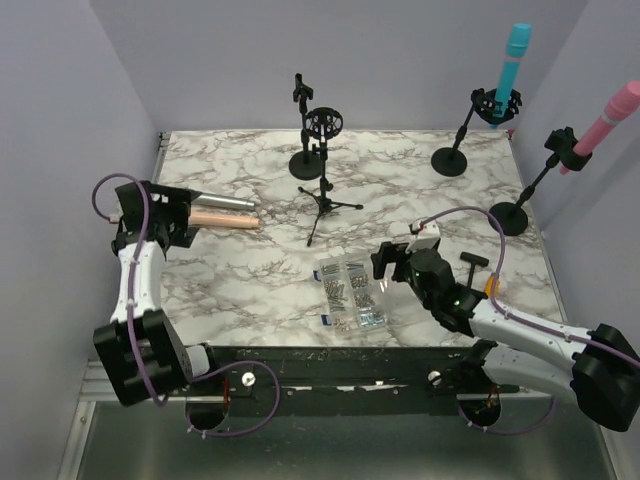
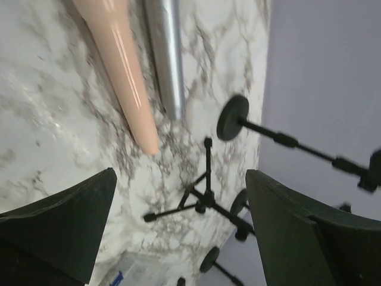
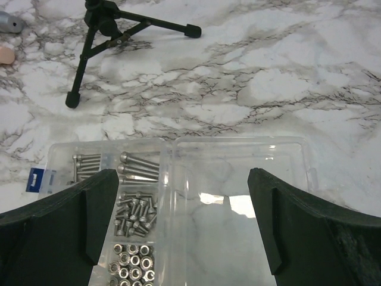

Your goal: Remove the microphone from the stand

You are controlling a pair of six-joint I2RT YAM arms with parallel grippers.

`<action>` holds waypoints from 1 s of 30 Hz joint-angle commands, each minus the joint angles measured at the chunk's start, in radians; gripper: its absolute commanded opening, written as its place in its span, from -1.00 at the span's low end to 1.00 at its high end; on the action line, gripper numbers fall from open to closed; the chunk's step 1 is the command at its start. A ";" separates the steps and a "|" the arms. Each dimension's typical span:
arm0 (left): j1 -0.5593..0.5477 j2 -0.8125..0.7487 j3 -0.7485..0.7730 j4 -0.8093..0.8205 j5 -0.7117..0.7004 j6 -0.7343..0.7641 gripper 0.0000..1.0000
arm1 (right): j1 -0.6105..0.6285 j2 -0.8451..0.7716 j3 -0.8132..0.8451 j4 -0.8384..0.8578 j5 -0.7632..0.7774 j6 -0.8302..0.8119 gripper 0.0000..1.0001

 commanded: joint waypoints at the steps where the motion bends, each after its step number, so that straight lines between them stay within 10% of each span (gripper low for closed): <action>1: -0.174 -0.218 -0.077 0.064 0.031 0.032 0.84 | 0.004 0.017 0.100 -0.041 -0.046 0.061 1.00; 12: -0.473 -0.231 0.181 0.130 0.139 0.557 0.79 | -0.061 0.246 0.311 -0.008 -0.399 0.285 1.00; 18: -0.481 -0.181 0.155 0.275 0.409 0.530 0.73 | -0.256 0.444 0.432 0.119 -0.776 0.433 1.00; 30: -0.481 -0.111 0.151 0.297 0.462 0.518 0.72 | -0.388 0.899 0.711 0.486 -1.157 0.850 0.81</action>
